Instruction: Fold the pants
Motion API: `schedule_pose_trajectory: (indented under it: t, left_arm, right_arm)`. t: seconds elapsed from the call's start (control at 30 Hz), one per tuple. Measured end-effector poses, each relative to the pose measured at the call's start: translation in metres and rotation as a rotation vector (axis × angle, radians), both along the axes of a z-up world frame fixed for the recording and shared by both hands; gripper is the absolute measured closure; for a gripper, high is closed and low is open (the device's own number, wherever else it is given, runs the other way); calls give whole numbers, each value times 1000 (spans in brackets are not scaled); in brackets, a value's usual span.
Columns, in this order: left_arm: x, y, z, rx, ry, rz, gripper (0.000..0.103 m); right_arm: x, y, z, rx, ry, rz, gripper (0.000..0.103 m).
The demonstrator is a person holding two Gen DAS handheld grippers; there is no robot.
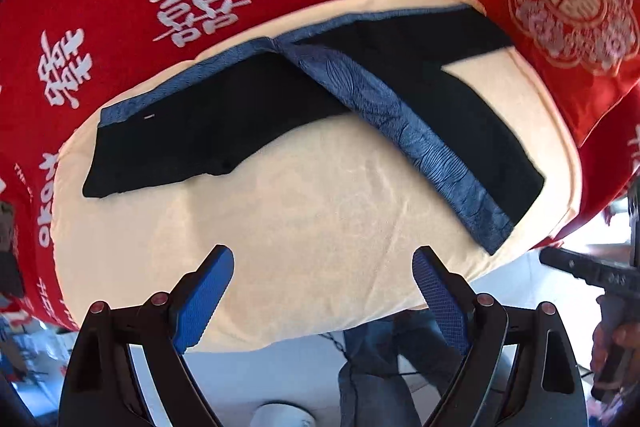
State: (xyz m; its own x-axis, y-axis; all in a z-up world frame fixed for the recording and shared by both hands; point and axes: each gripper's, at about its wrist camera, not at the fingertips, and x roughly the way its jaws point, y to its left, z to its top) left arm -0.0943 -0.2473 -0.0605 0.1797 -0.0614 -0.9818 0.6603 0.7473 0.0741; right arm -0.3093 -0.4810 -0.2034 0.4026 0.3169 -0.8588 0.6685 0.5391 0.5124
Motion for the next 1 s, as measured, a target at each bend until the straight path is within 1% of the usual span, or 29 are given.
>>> schedule_pose_trajectory:
  t: [0.07, 0.1, 0.2, 0.37, 0.53, 0.77, 1.0]
  left_arm:
    - [2, -3, -5, -1, 16, -5, 11]
    - [3, -4, -7, -4, 24, -14, 11]
    - [4, -12, -14, 27, 26, -64, 11]
    - [9, -24, -21, 42, 31, -120, 11]
    - [10, -32, -18, 27, 22, -141, 11]
    - [6, -38, -16, 16, 23, -158, 11]
    - [3, -44, -13, 2, 17, -172, 11]
  right_arm:
    - [8, 1, -15, 17, 20, -6, 8]
    - [10, 2, -17, 15, 27, -7, 8]
    - [14, 8, -14, -19, 50, 5, 8]
    - [8, 16, -9, -22, 80, -4, 8]
    - [-1, 20, -10, -11, 82, -30, 8]
    - [0, 26, -6, -35, 88, 2, 8]
    - [1, 24, -4, -39, 90, 5, 8]
